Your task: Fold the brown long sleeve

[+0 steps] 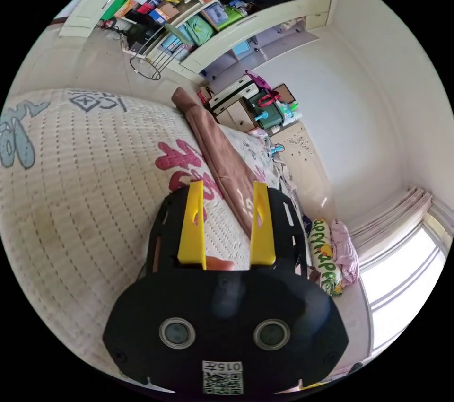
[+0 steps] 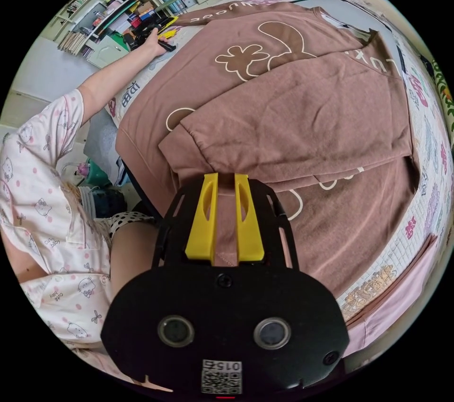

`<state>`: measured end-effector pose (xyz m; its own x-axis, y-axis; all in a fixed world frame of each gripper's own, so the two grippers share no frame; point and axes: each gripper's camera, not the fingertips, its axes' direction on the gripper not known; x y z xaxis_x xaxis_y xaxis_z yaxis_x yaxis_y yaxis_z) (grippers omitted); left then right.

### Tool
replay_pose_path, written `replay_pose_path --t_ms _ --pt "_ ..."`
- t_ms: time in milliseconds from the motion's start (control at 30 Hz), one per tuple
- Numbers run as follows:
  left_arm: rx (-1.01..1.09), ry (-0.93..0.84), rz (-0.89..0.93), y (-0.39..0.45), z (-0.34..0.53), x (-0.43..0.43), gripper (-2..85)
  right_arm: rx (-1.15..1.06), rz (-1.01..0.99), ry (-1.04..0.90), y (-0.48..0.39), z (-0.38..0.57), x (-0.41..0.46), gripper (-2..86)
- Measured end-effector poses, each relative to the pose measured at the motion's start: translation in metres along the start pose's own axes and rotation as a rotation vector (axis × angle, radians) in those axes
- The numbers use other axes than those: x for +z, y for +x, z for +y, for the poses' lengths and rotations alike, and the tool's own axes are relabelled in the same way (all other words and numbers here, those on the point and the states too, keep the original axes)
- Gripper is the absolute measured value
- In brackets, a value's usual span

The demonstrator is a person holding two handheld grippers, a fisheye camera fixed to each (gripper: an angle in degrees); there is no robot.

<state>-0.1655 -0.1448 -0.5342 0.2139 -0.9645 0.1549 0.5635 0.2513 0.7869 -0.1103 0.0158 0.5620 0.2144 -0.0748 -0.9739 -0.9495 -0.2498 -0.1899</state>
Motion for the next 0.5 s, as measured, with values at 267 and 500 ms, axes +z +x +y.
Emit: replay_pose_path --t_ms 267,500 --pt "0.012 -0.076 -0.001 -0.017 -0.022 0.046 8.3 0.016 -0.040 0.001 0.007 -0.003 -0.013 6.4" --pt "0.006 -0.098 0.018 -0.032 -0.003 0.050 0.7 0.015 -0.046 -0.012 0.006 -0.006 -0.022 6.3"
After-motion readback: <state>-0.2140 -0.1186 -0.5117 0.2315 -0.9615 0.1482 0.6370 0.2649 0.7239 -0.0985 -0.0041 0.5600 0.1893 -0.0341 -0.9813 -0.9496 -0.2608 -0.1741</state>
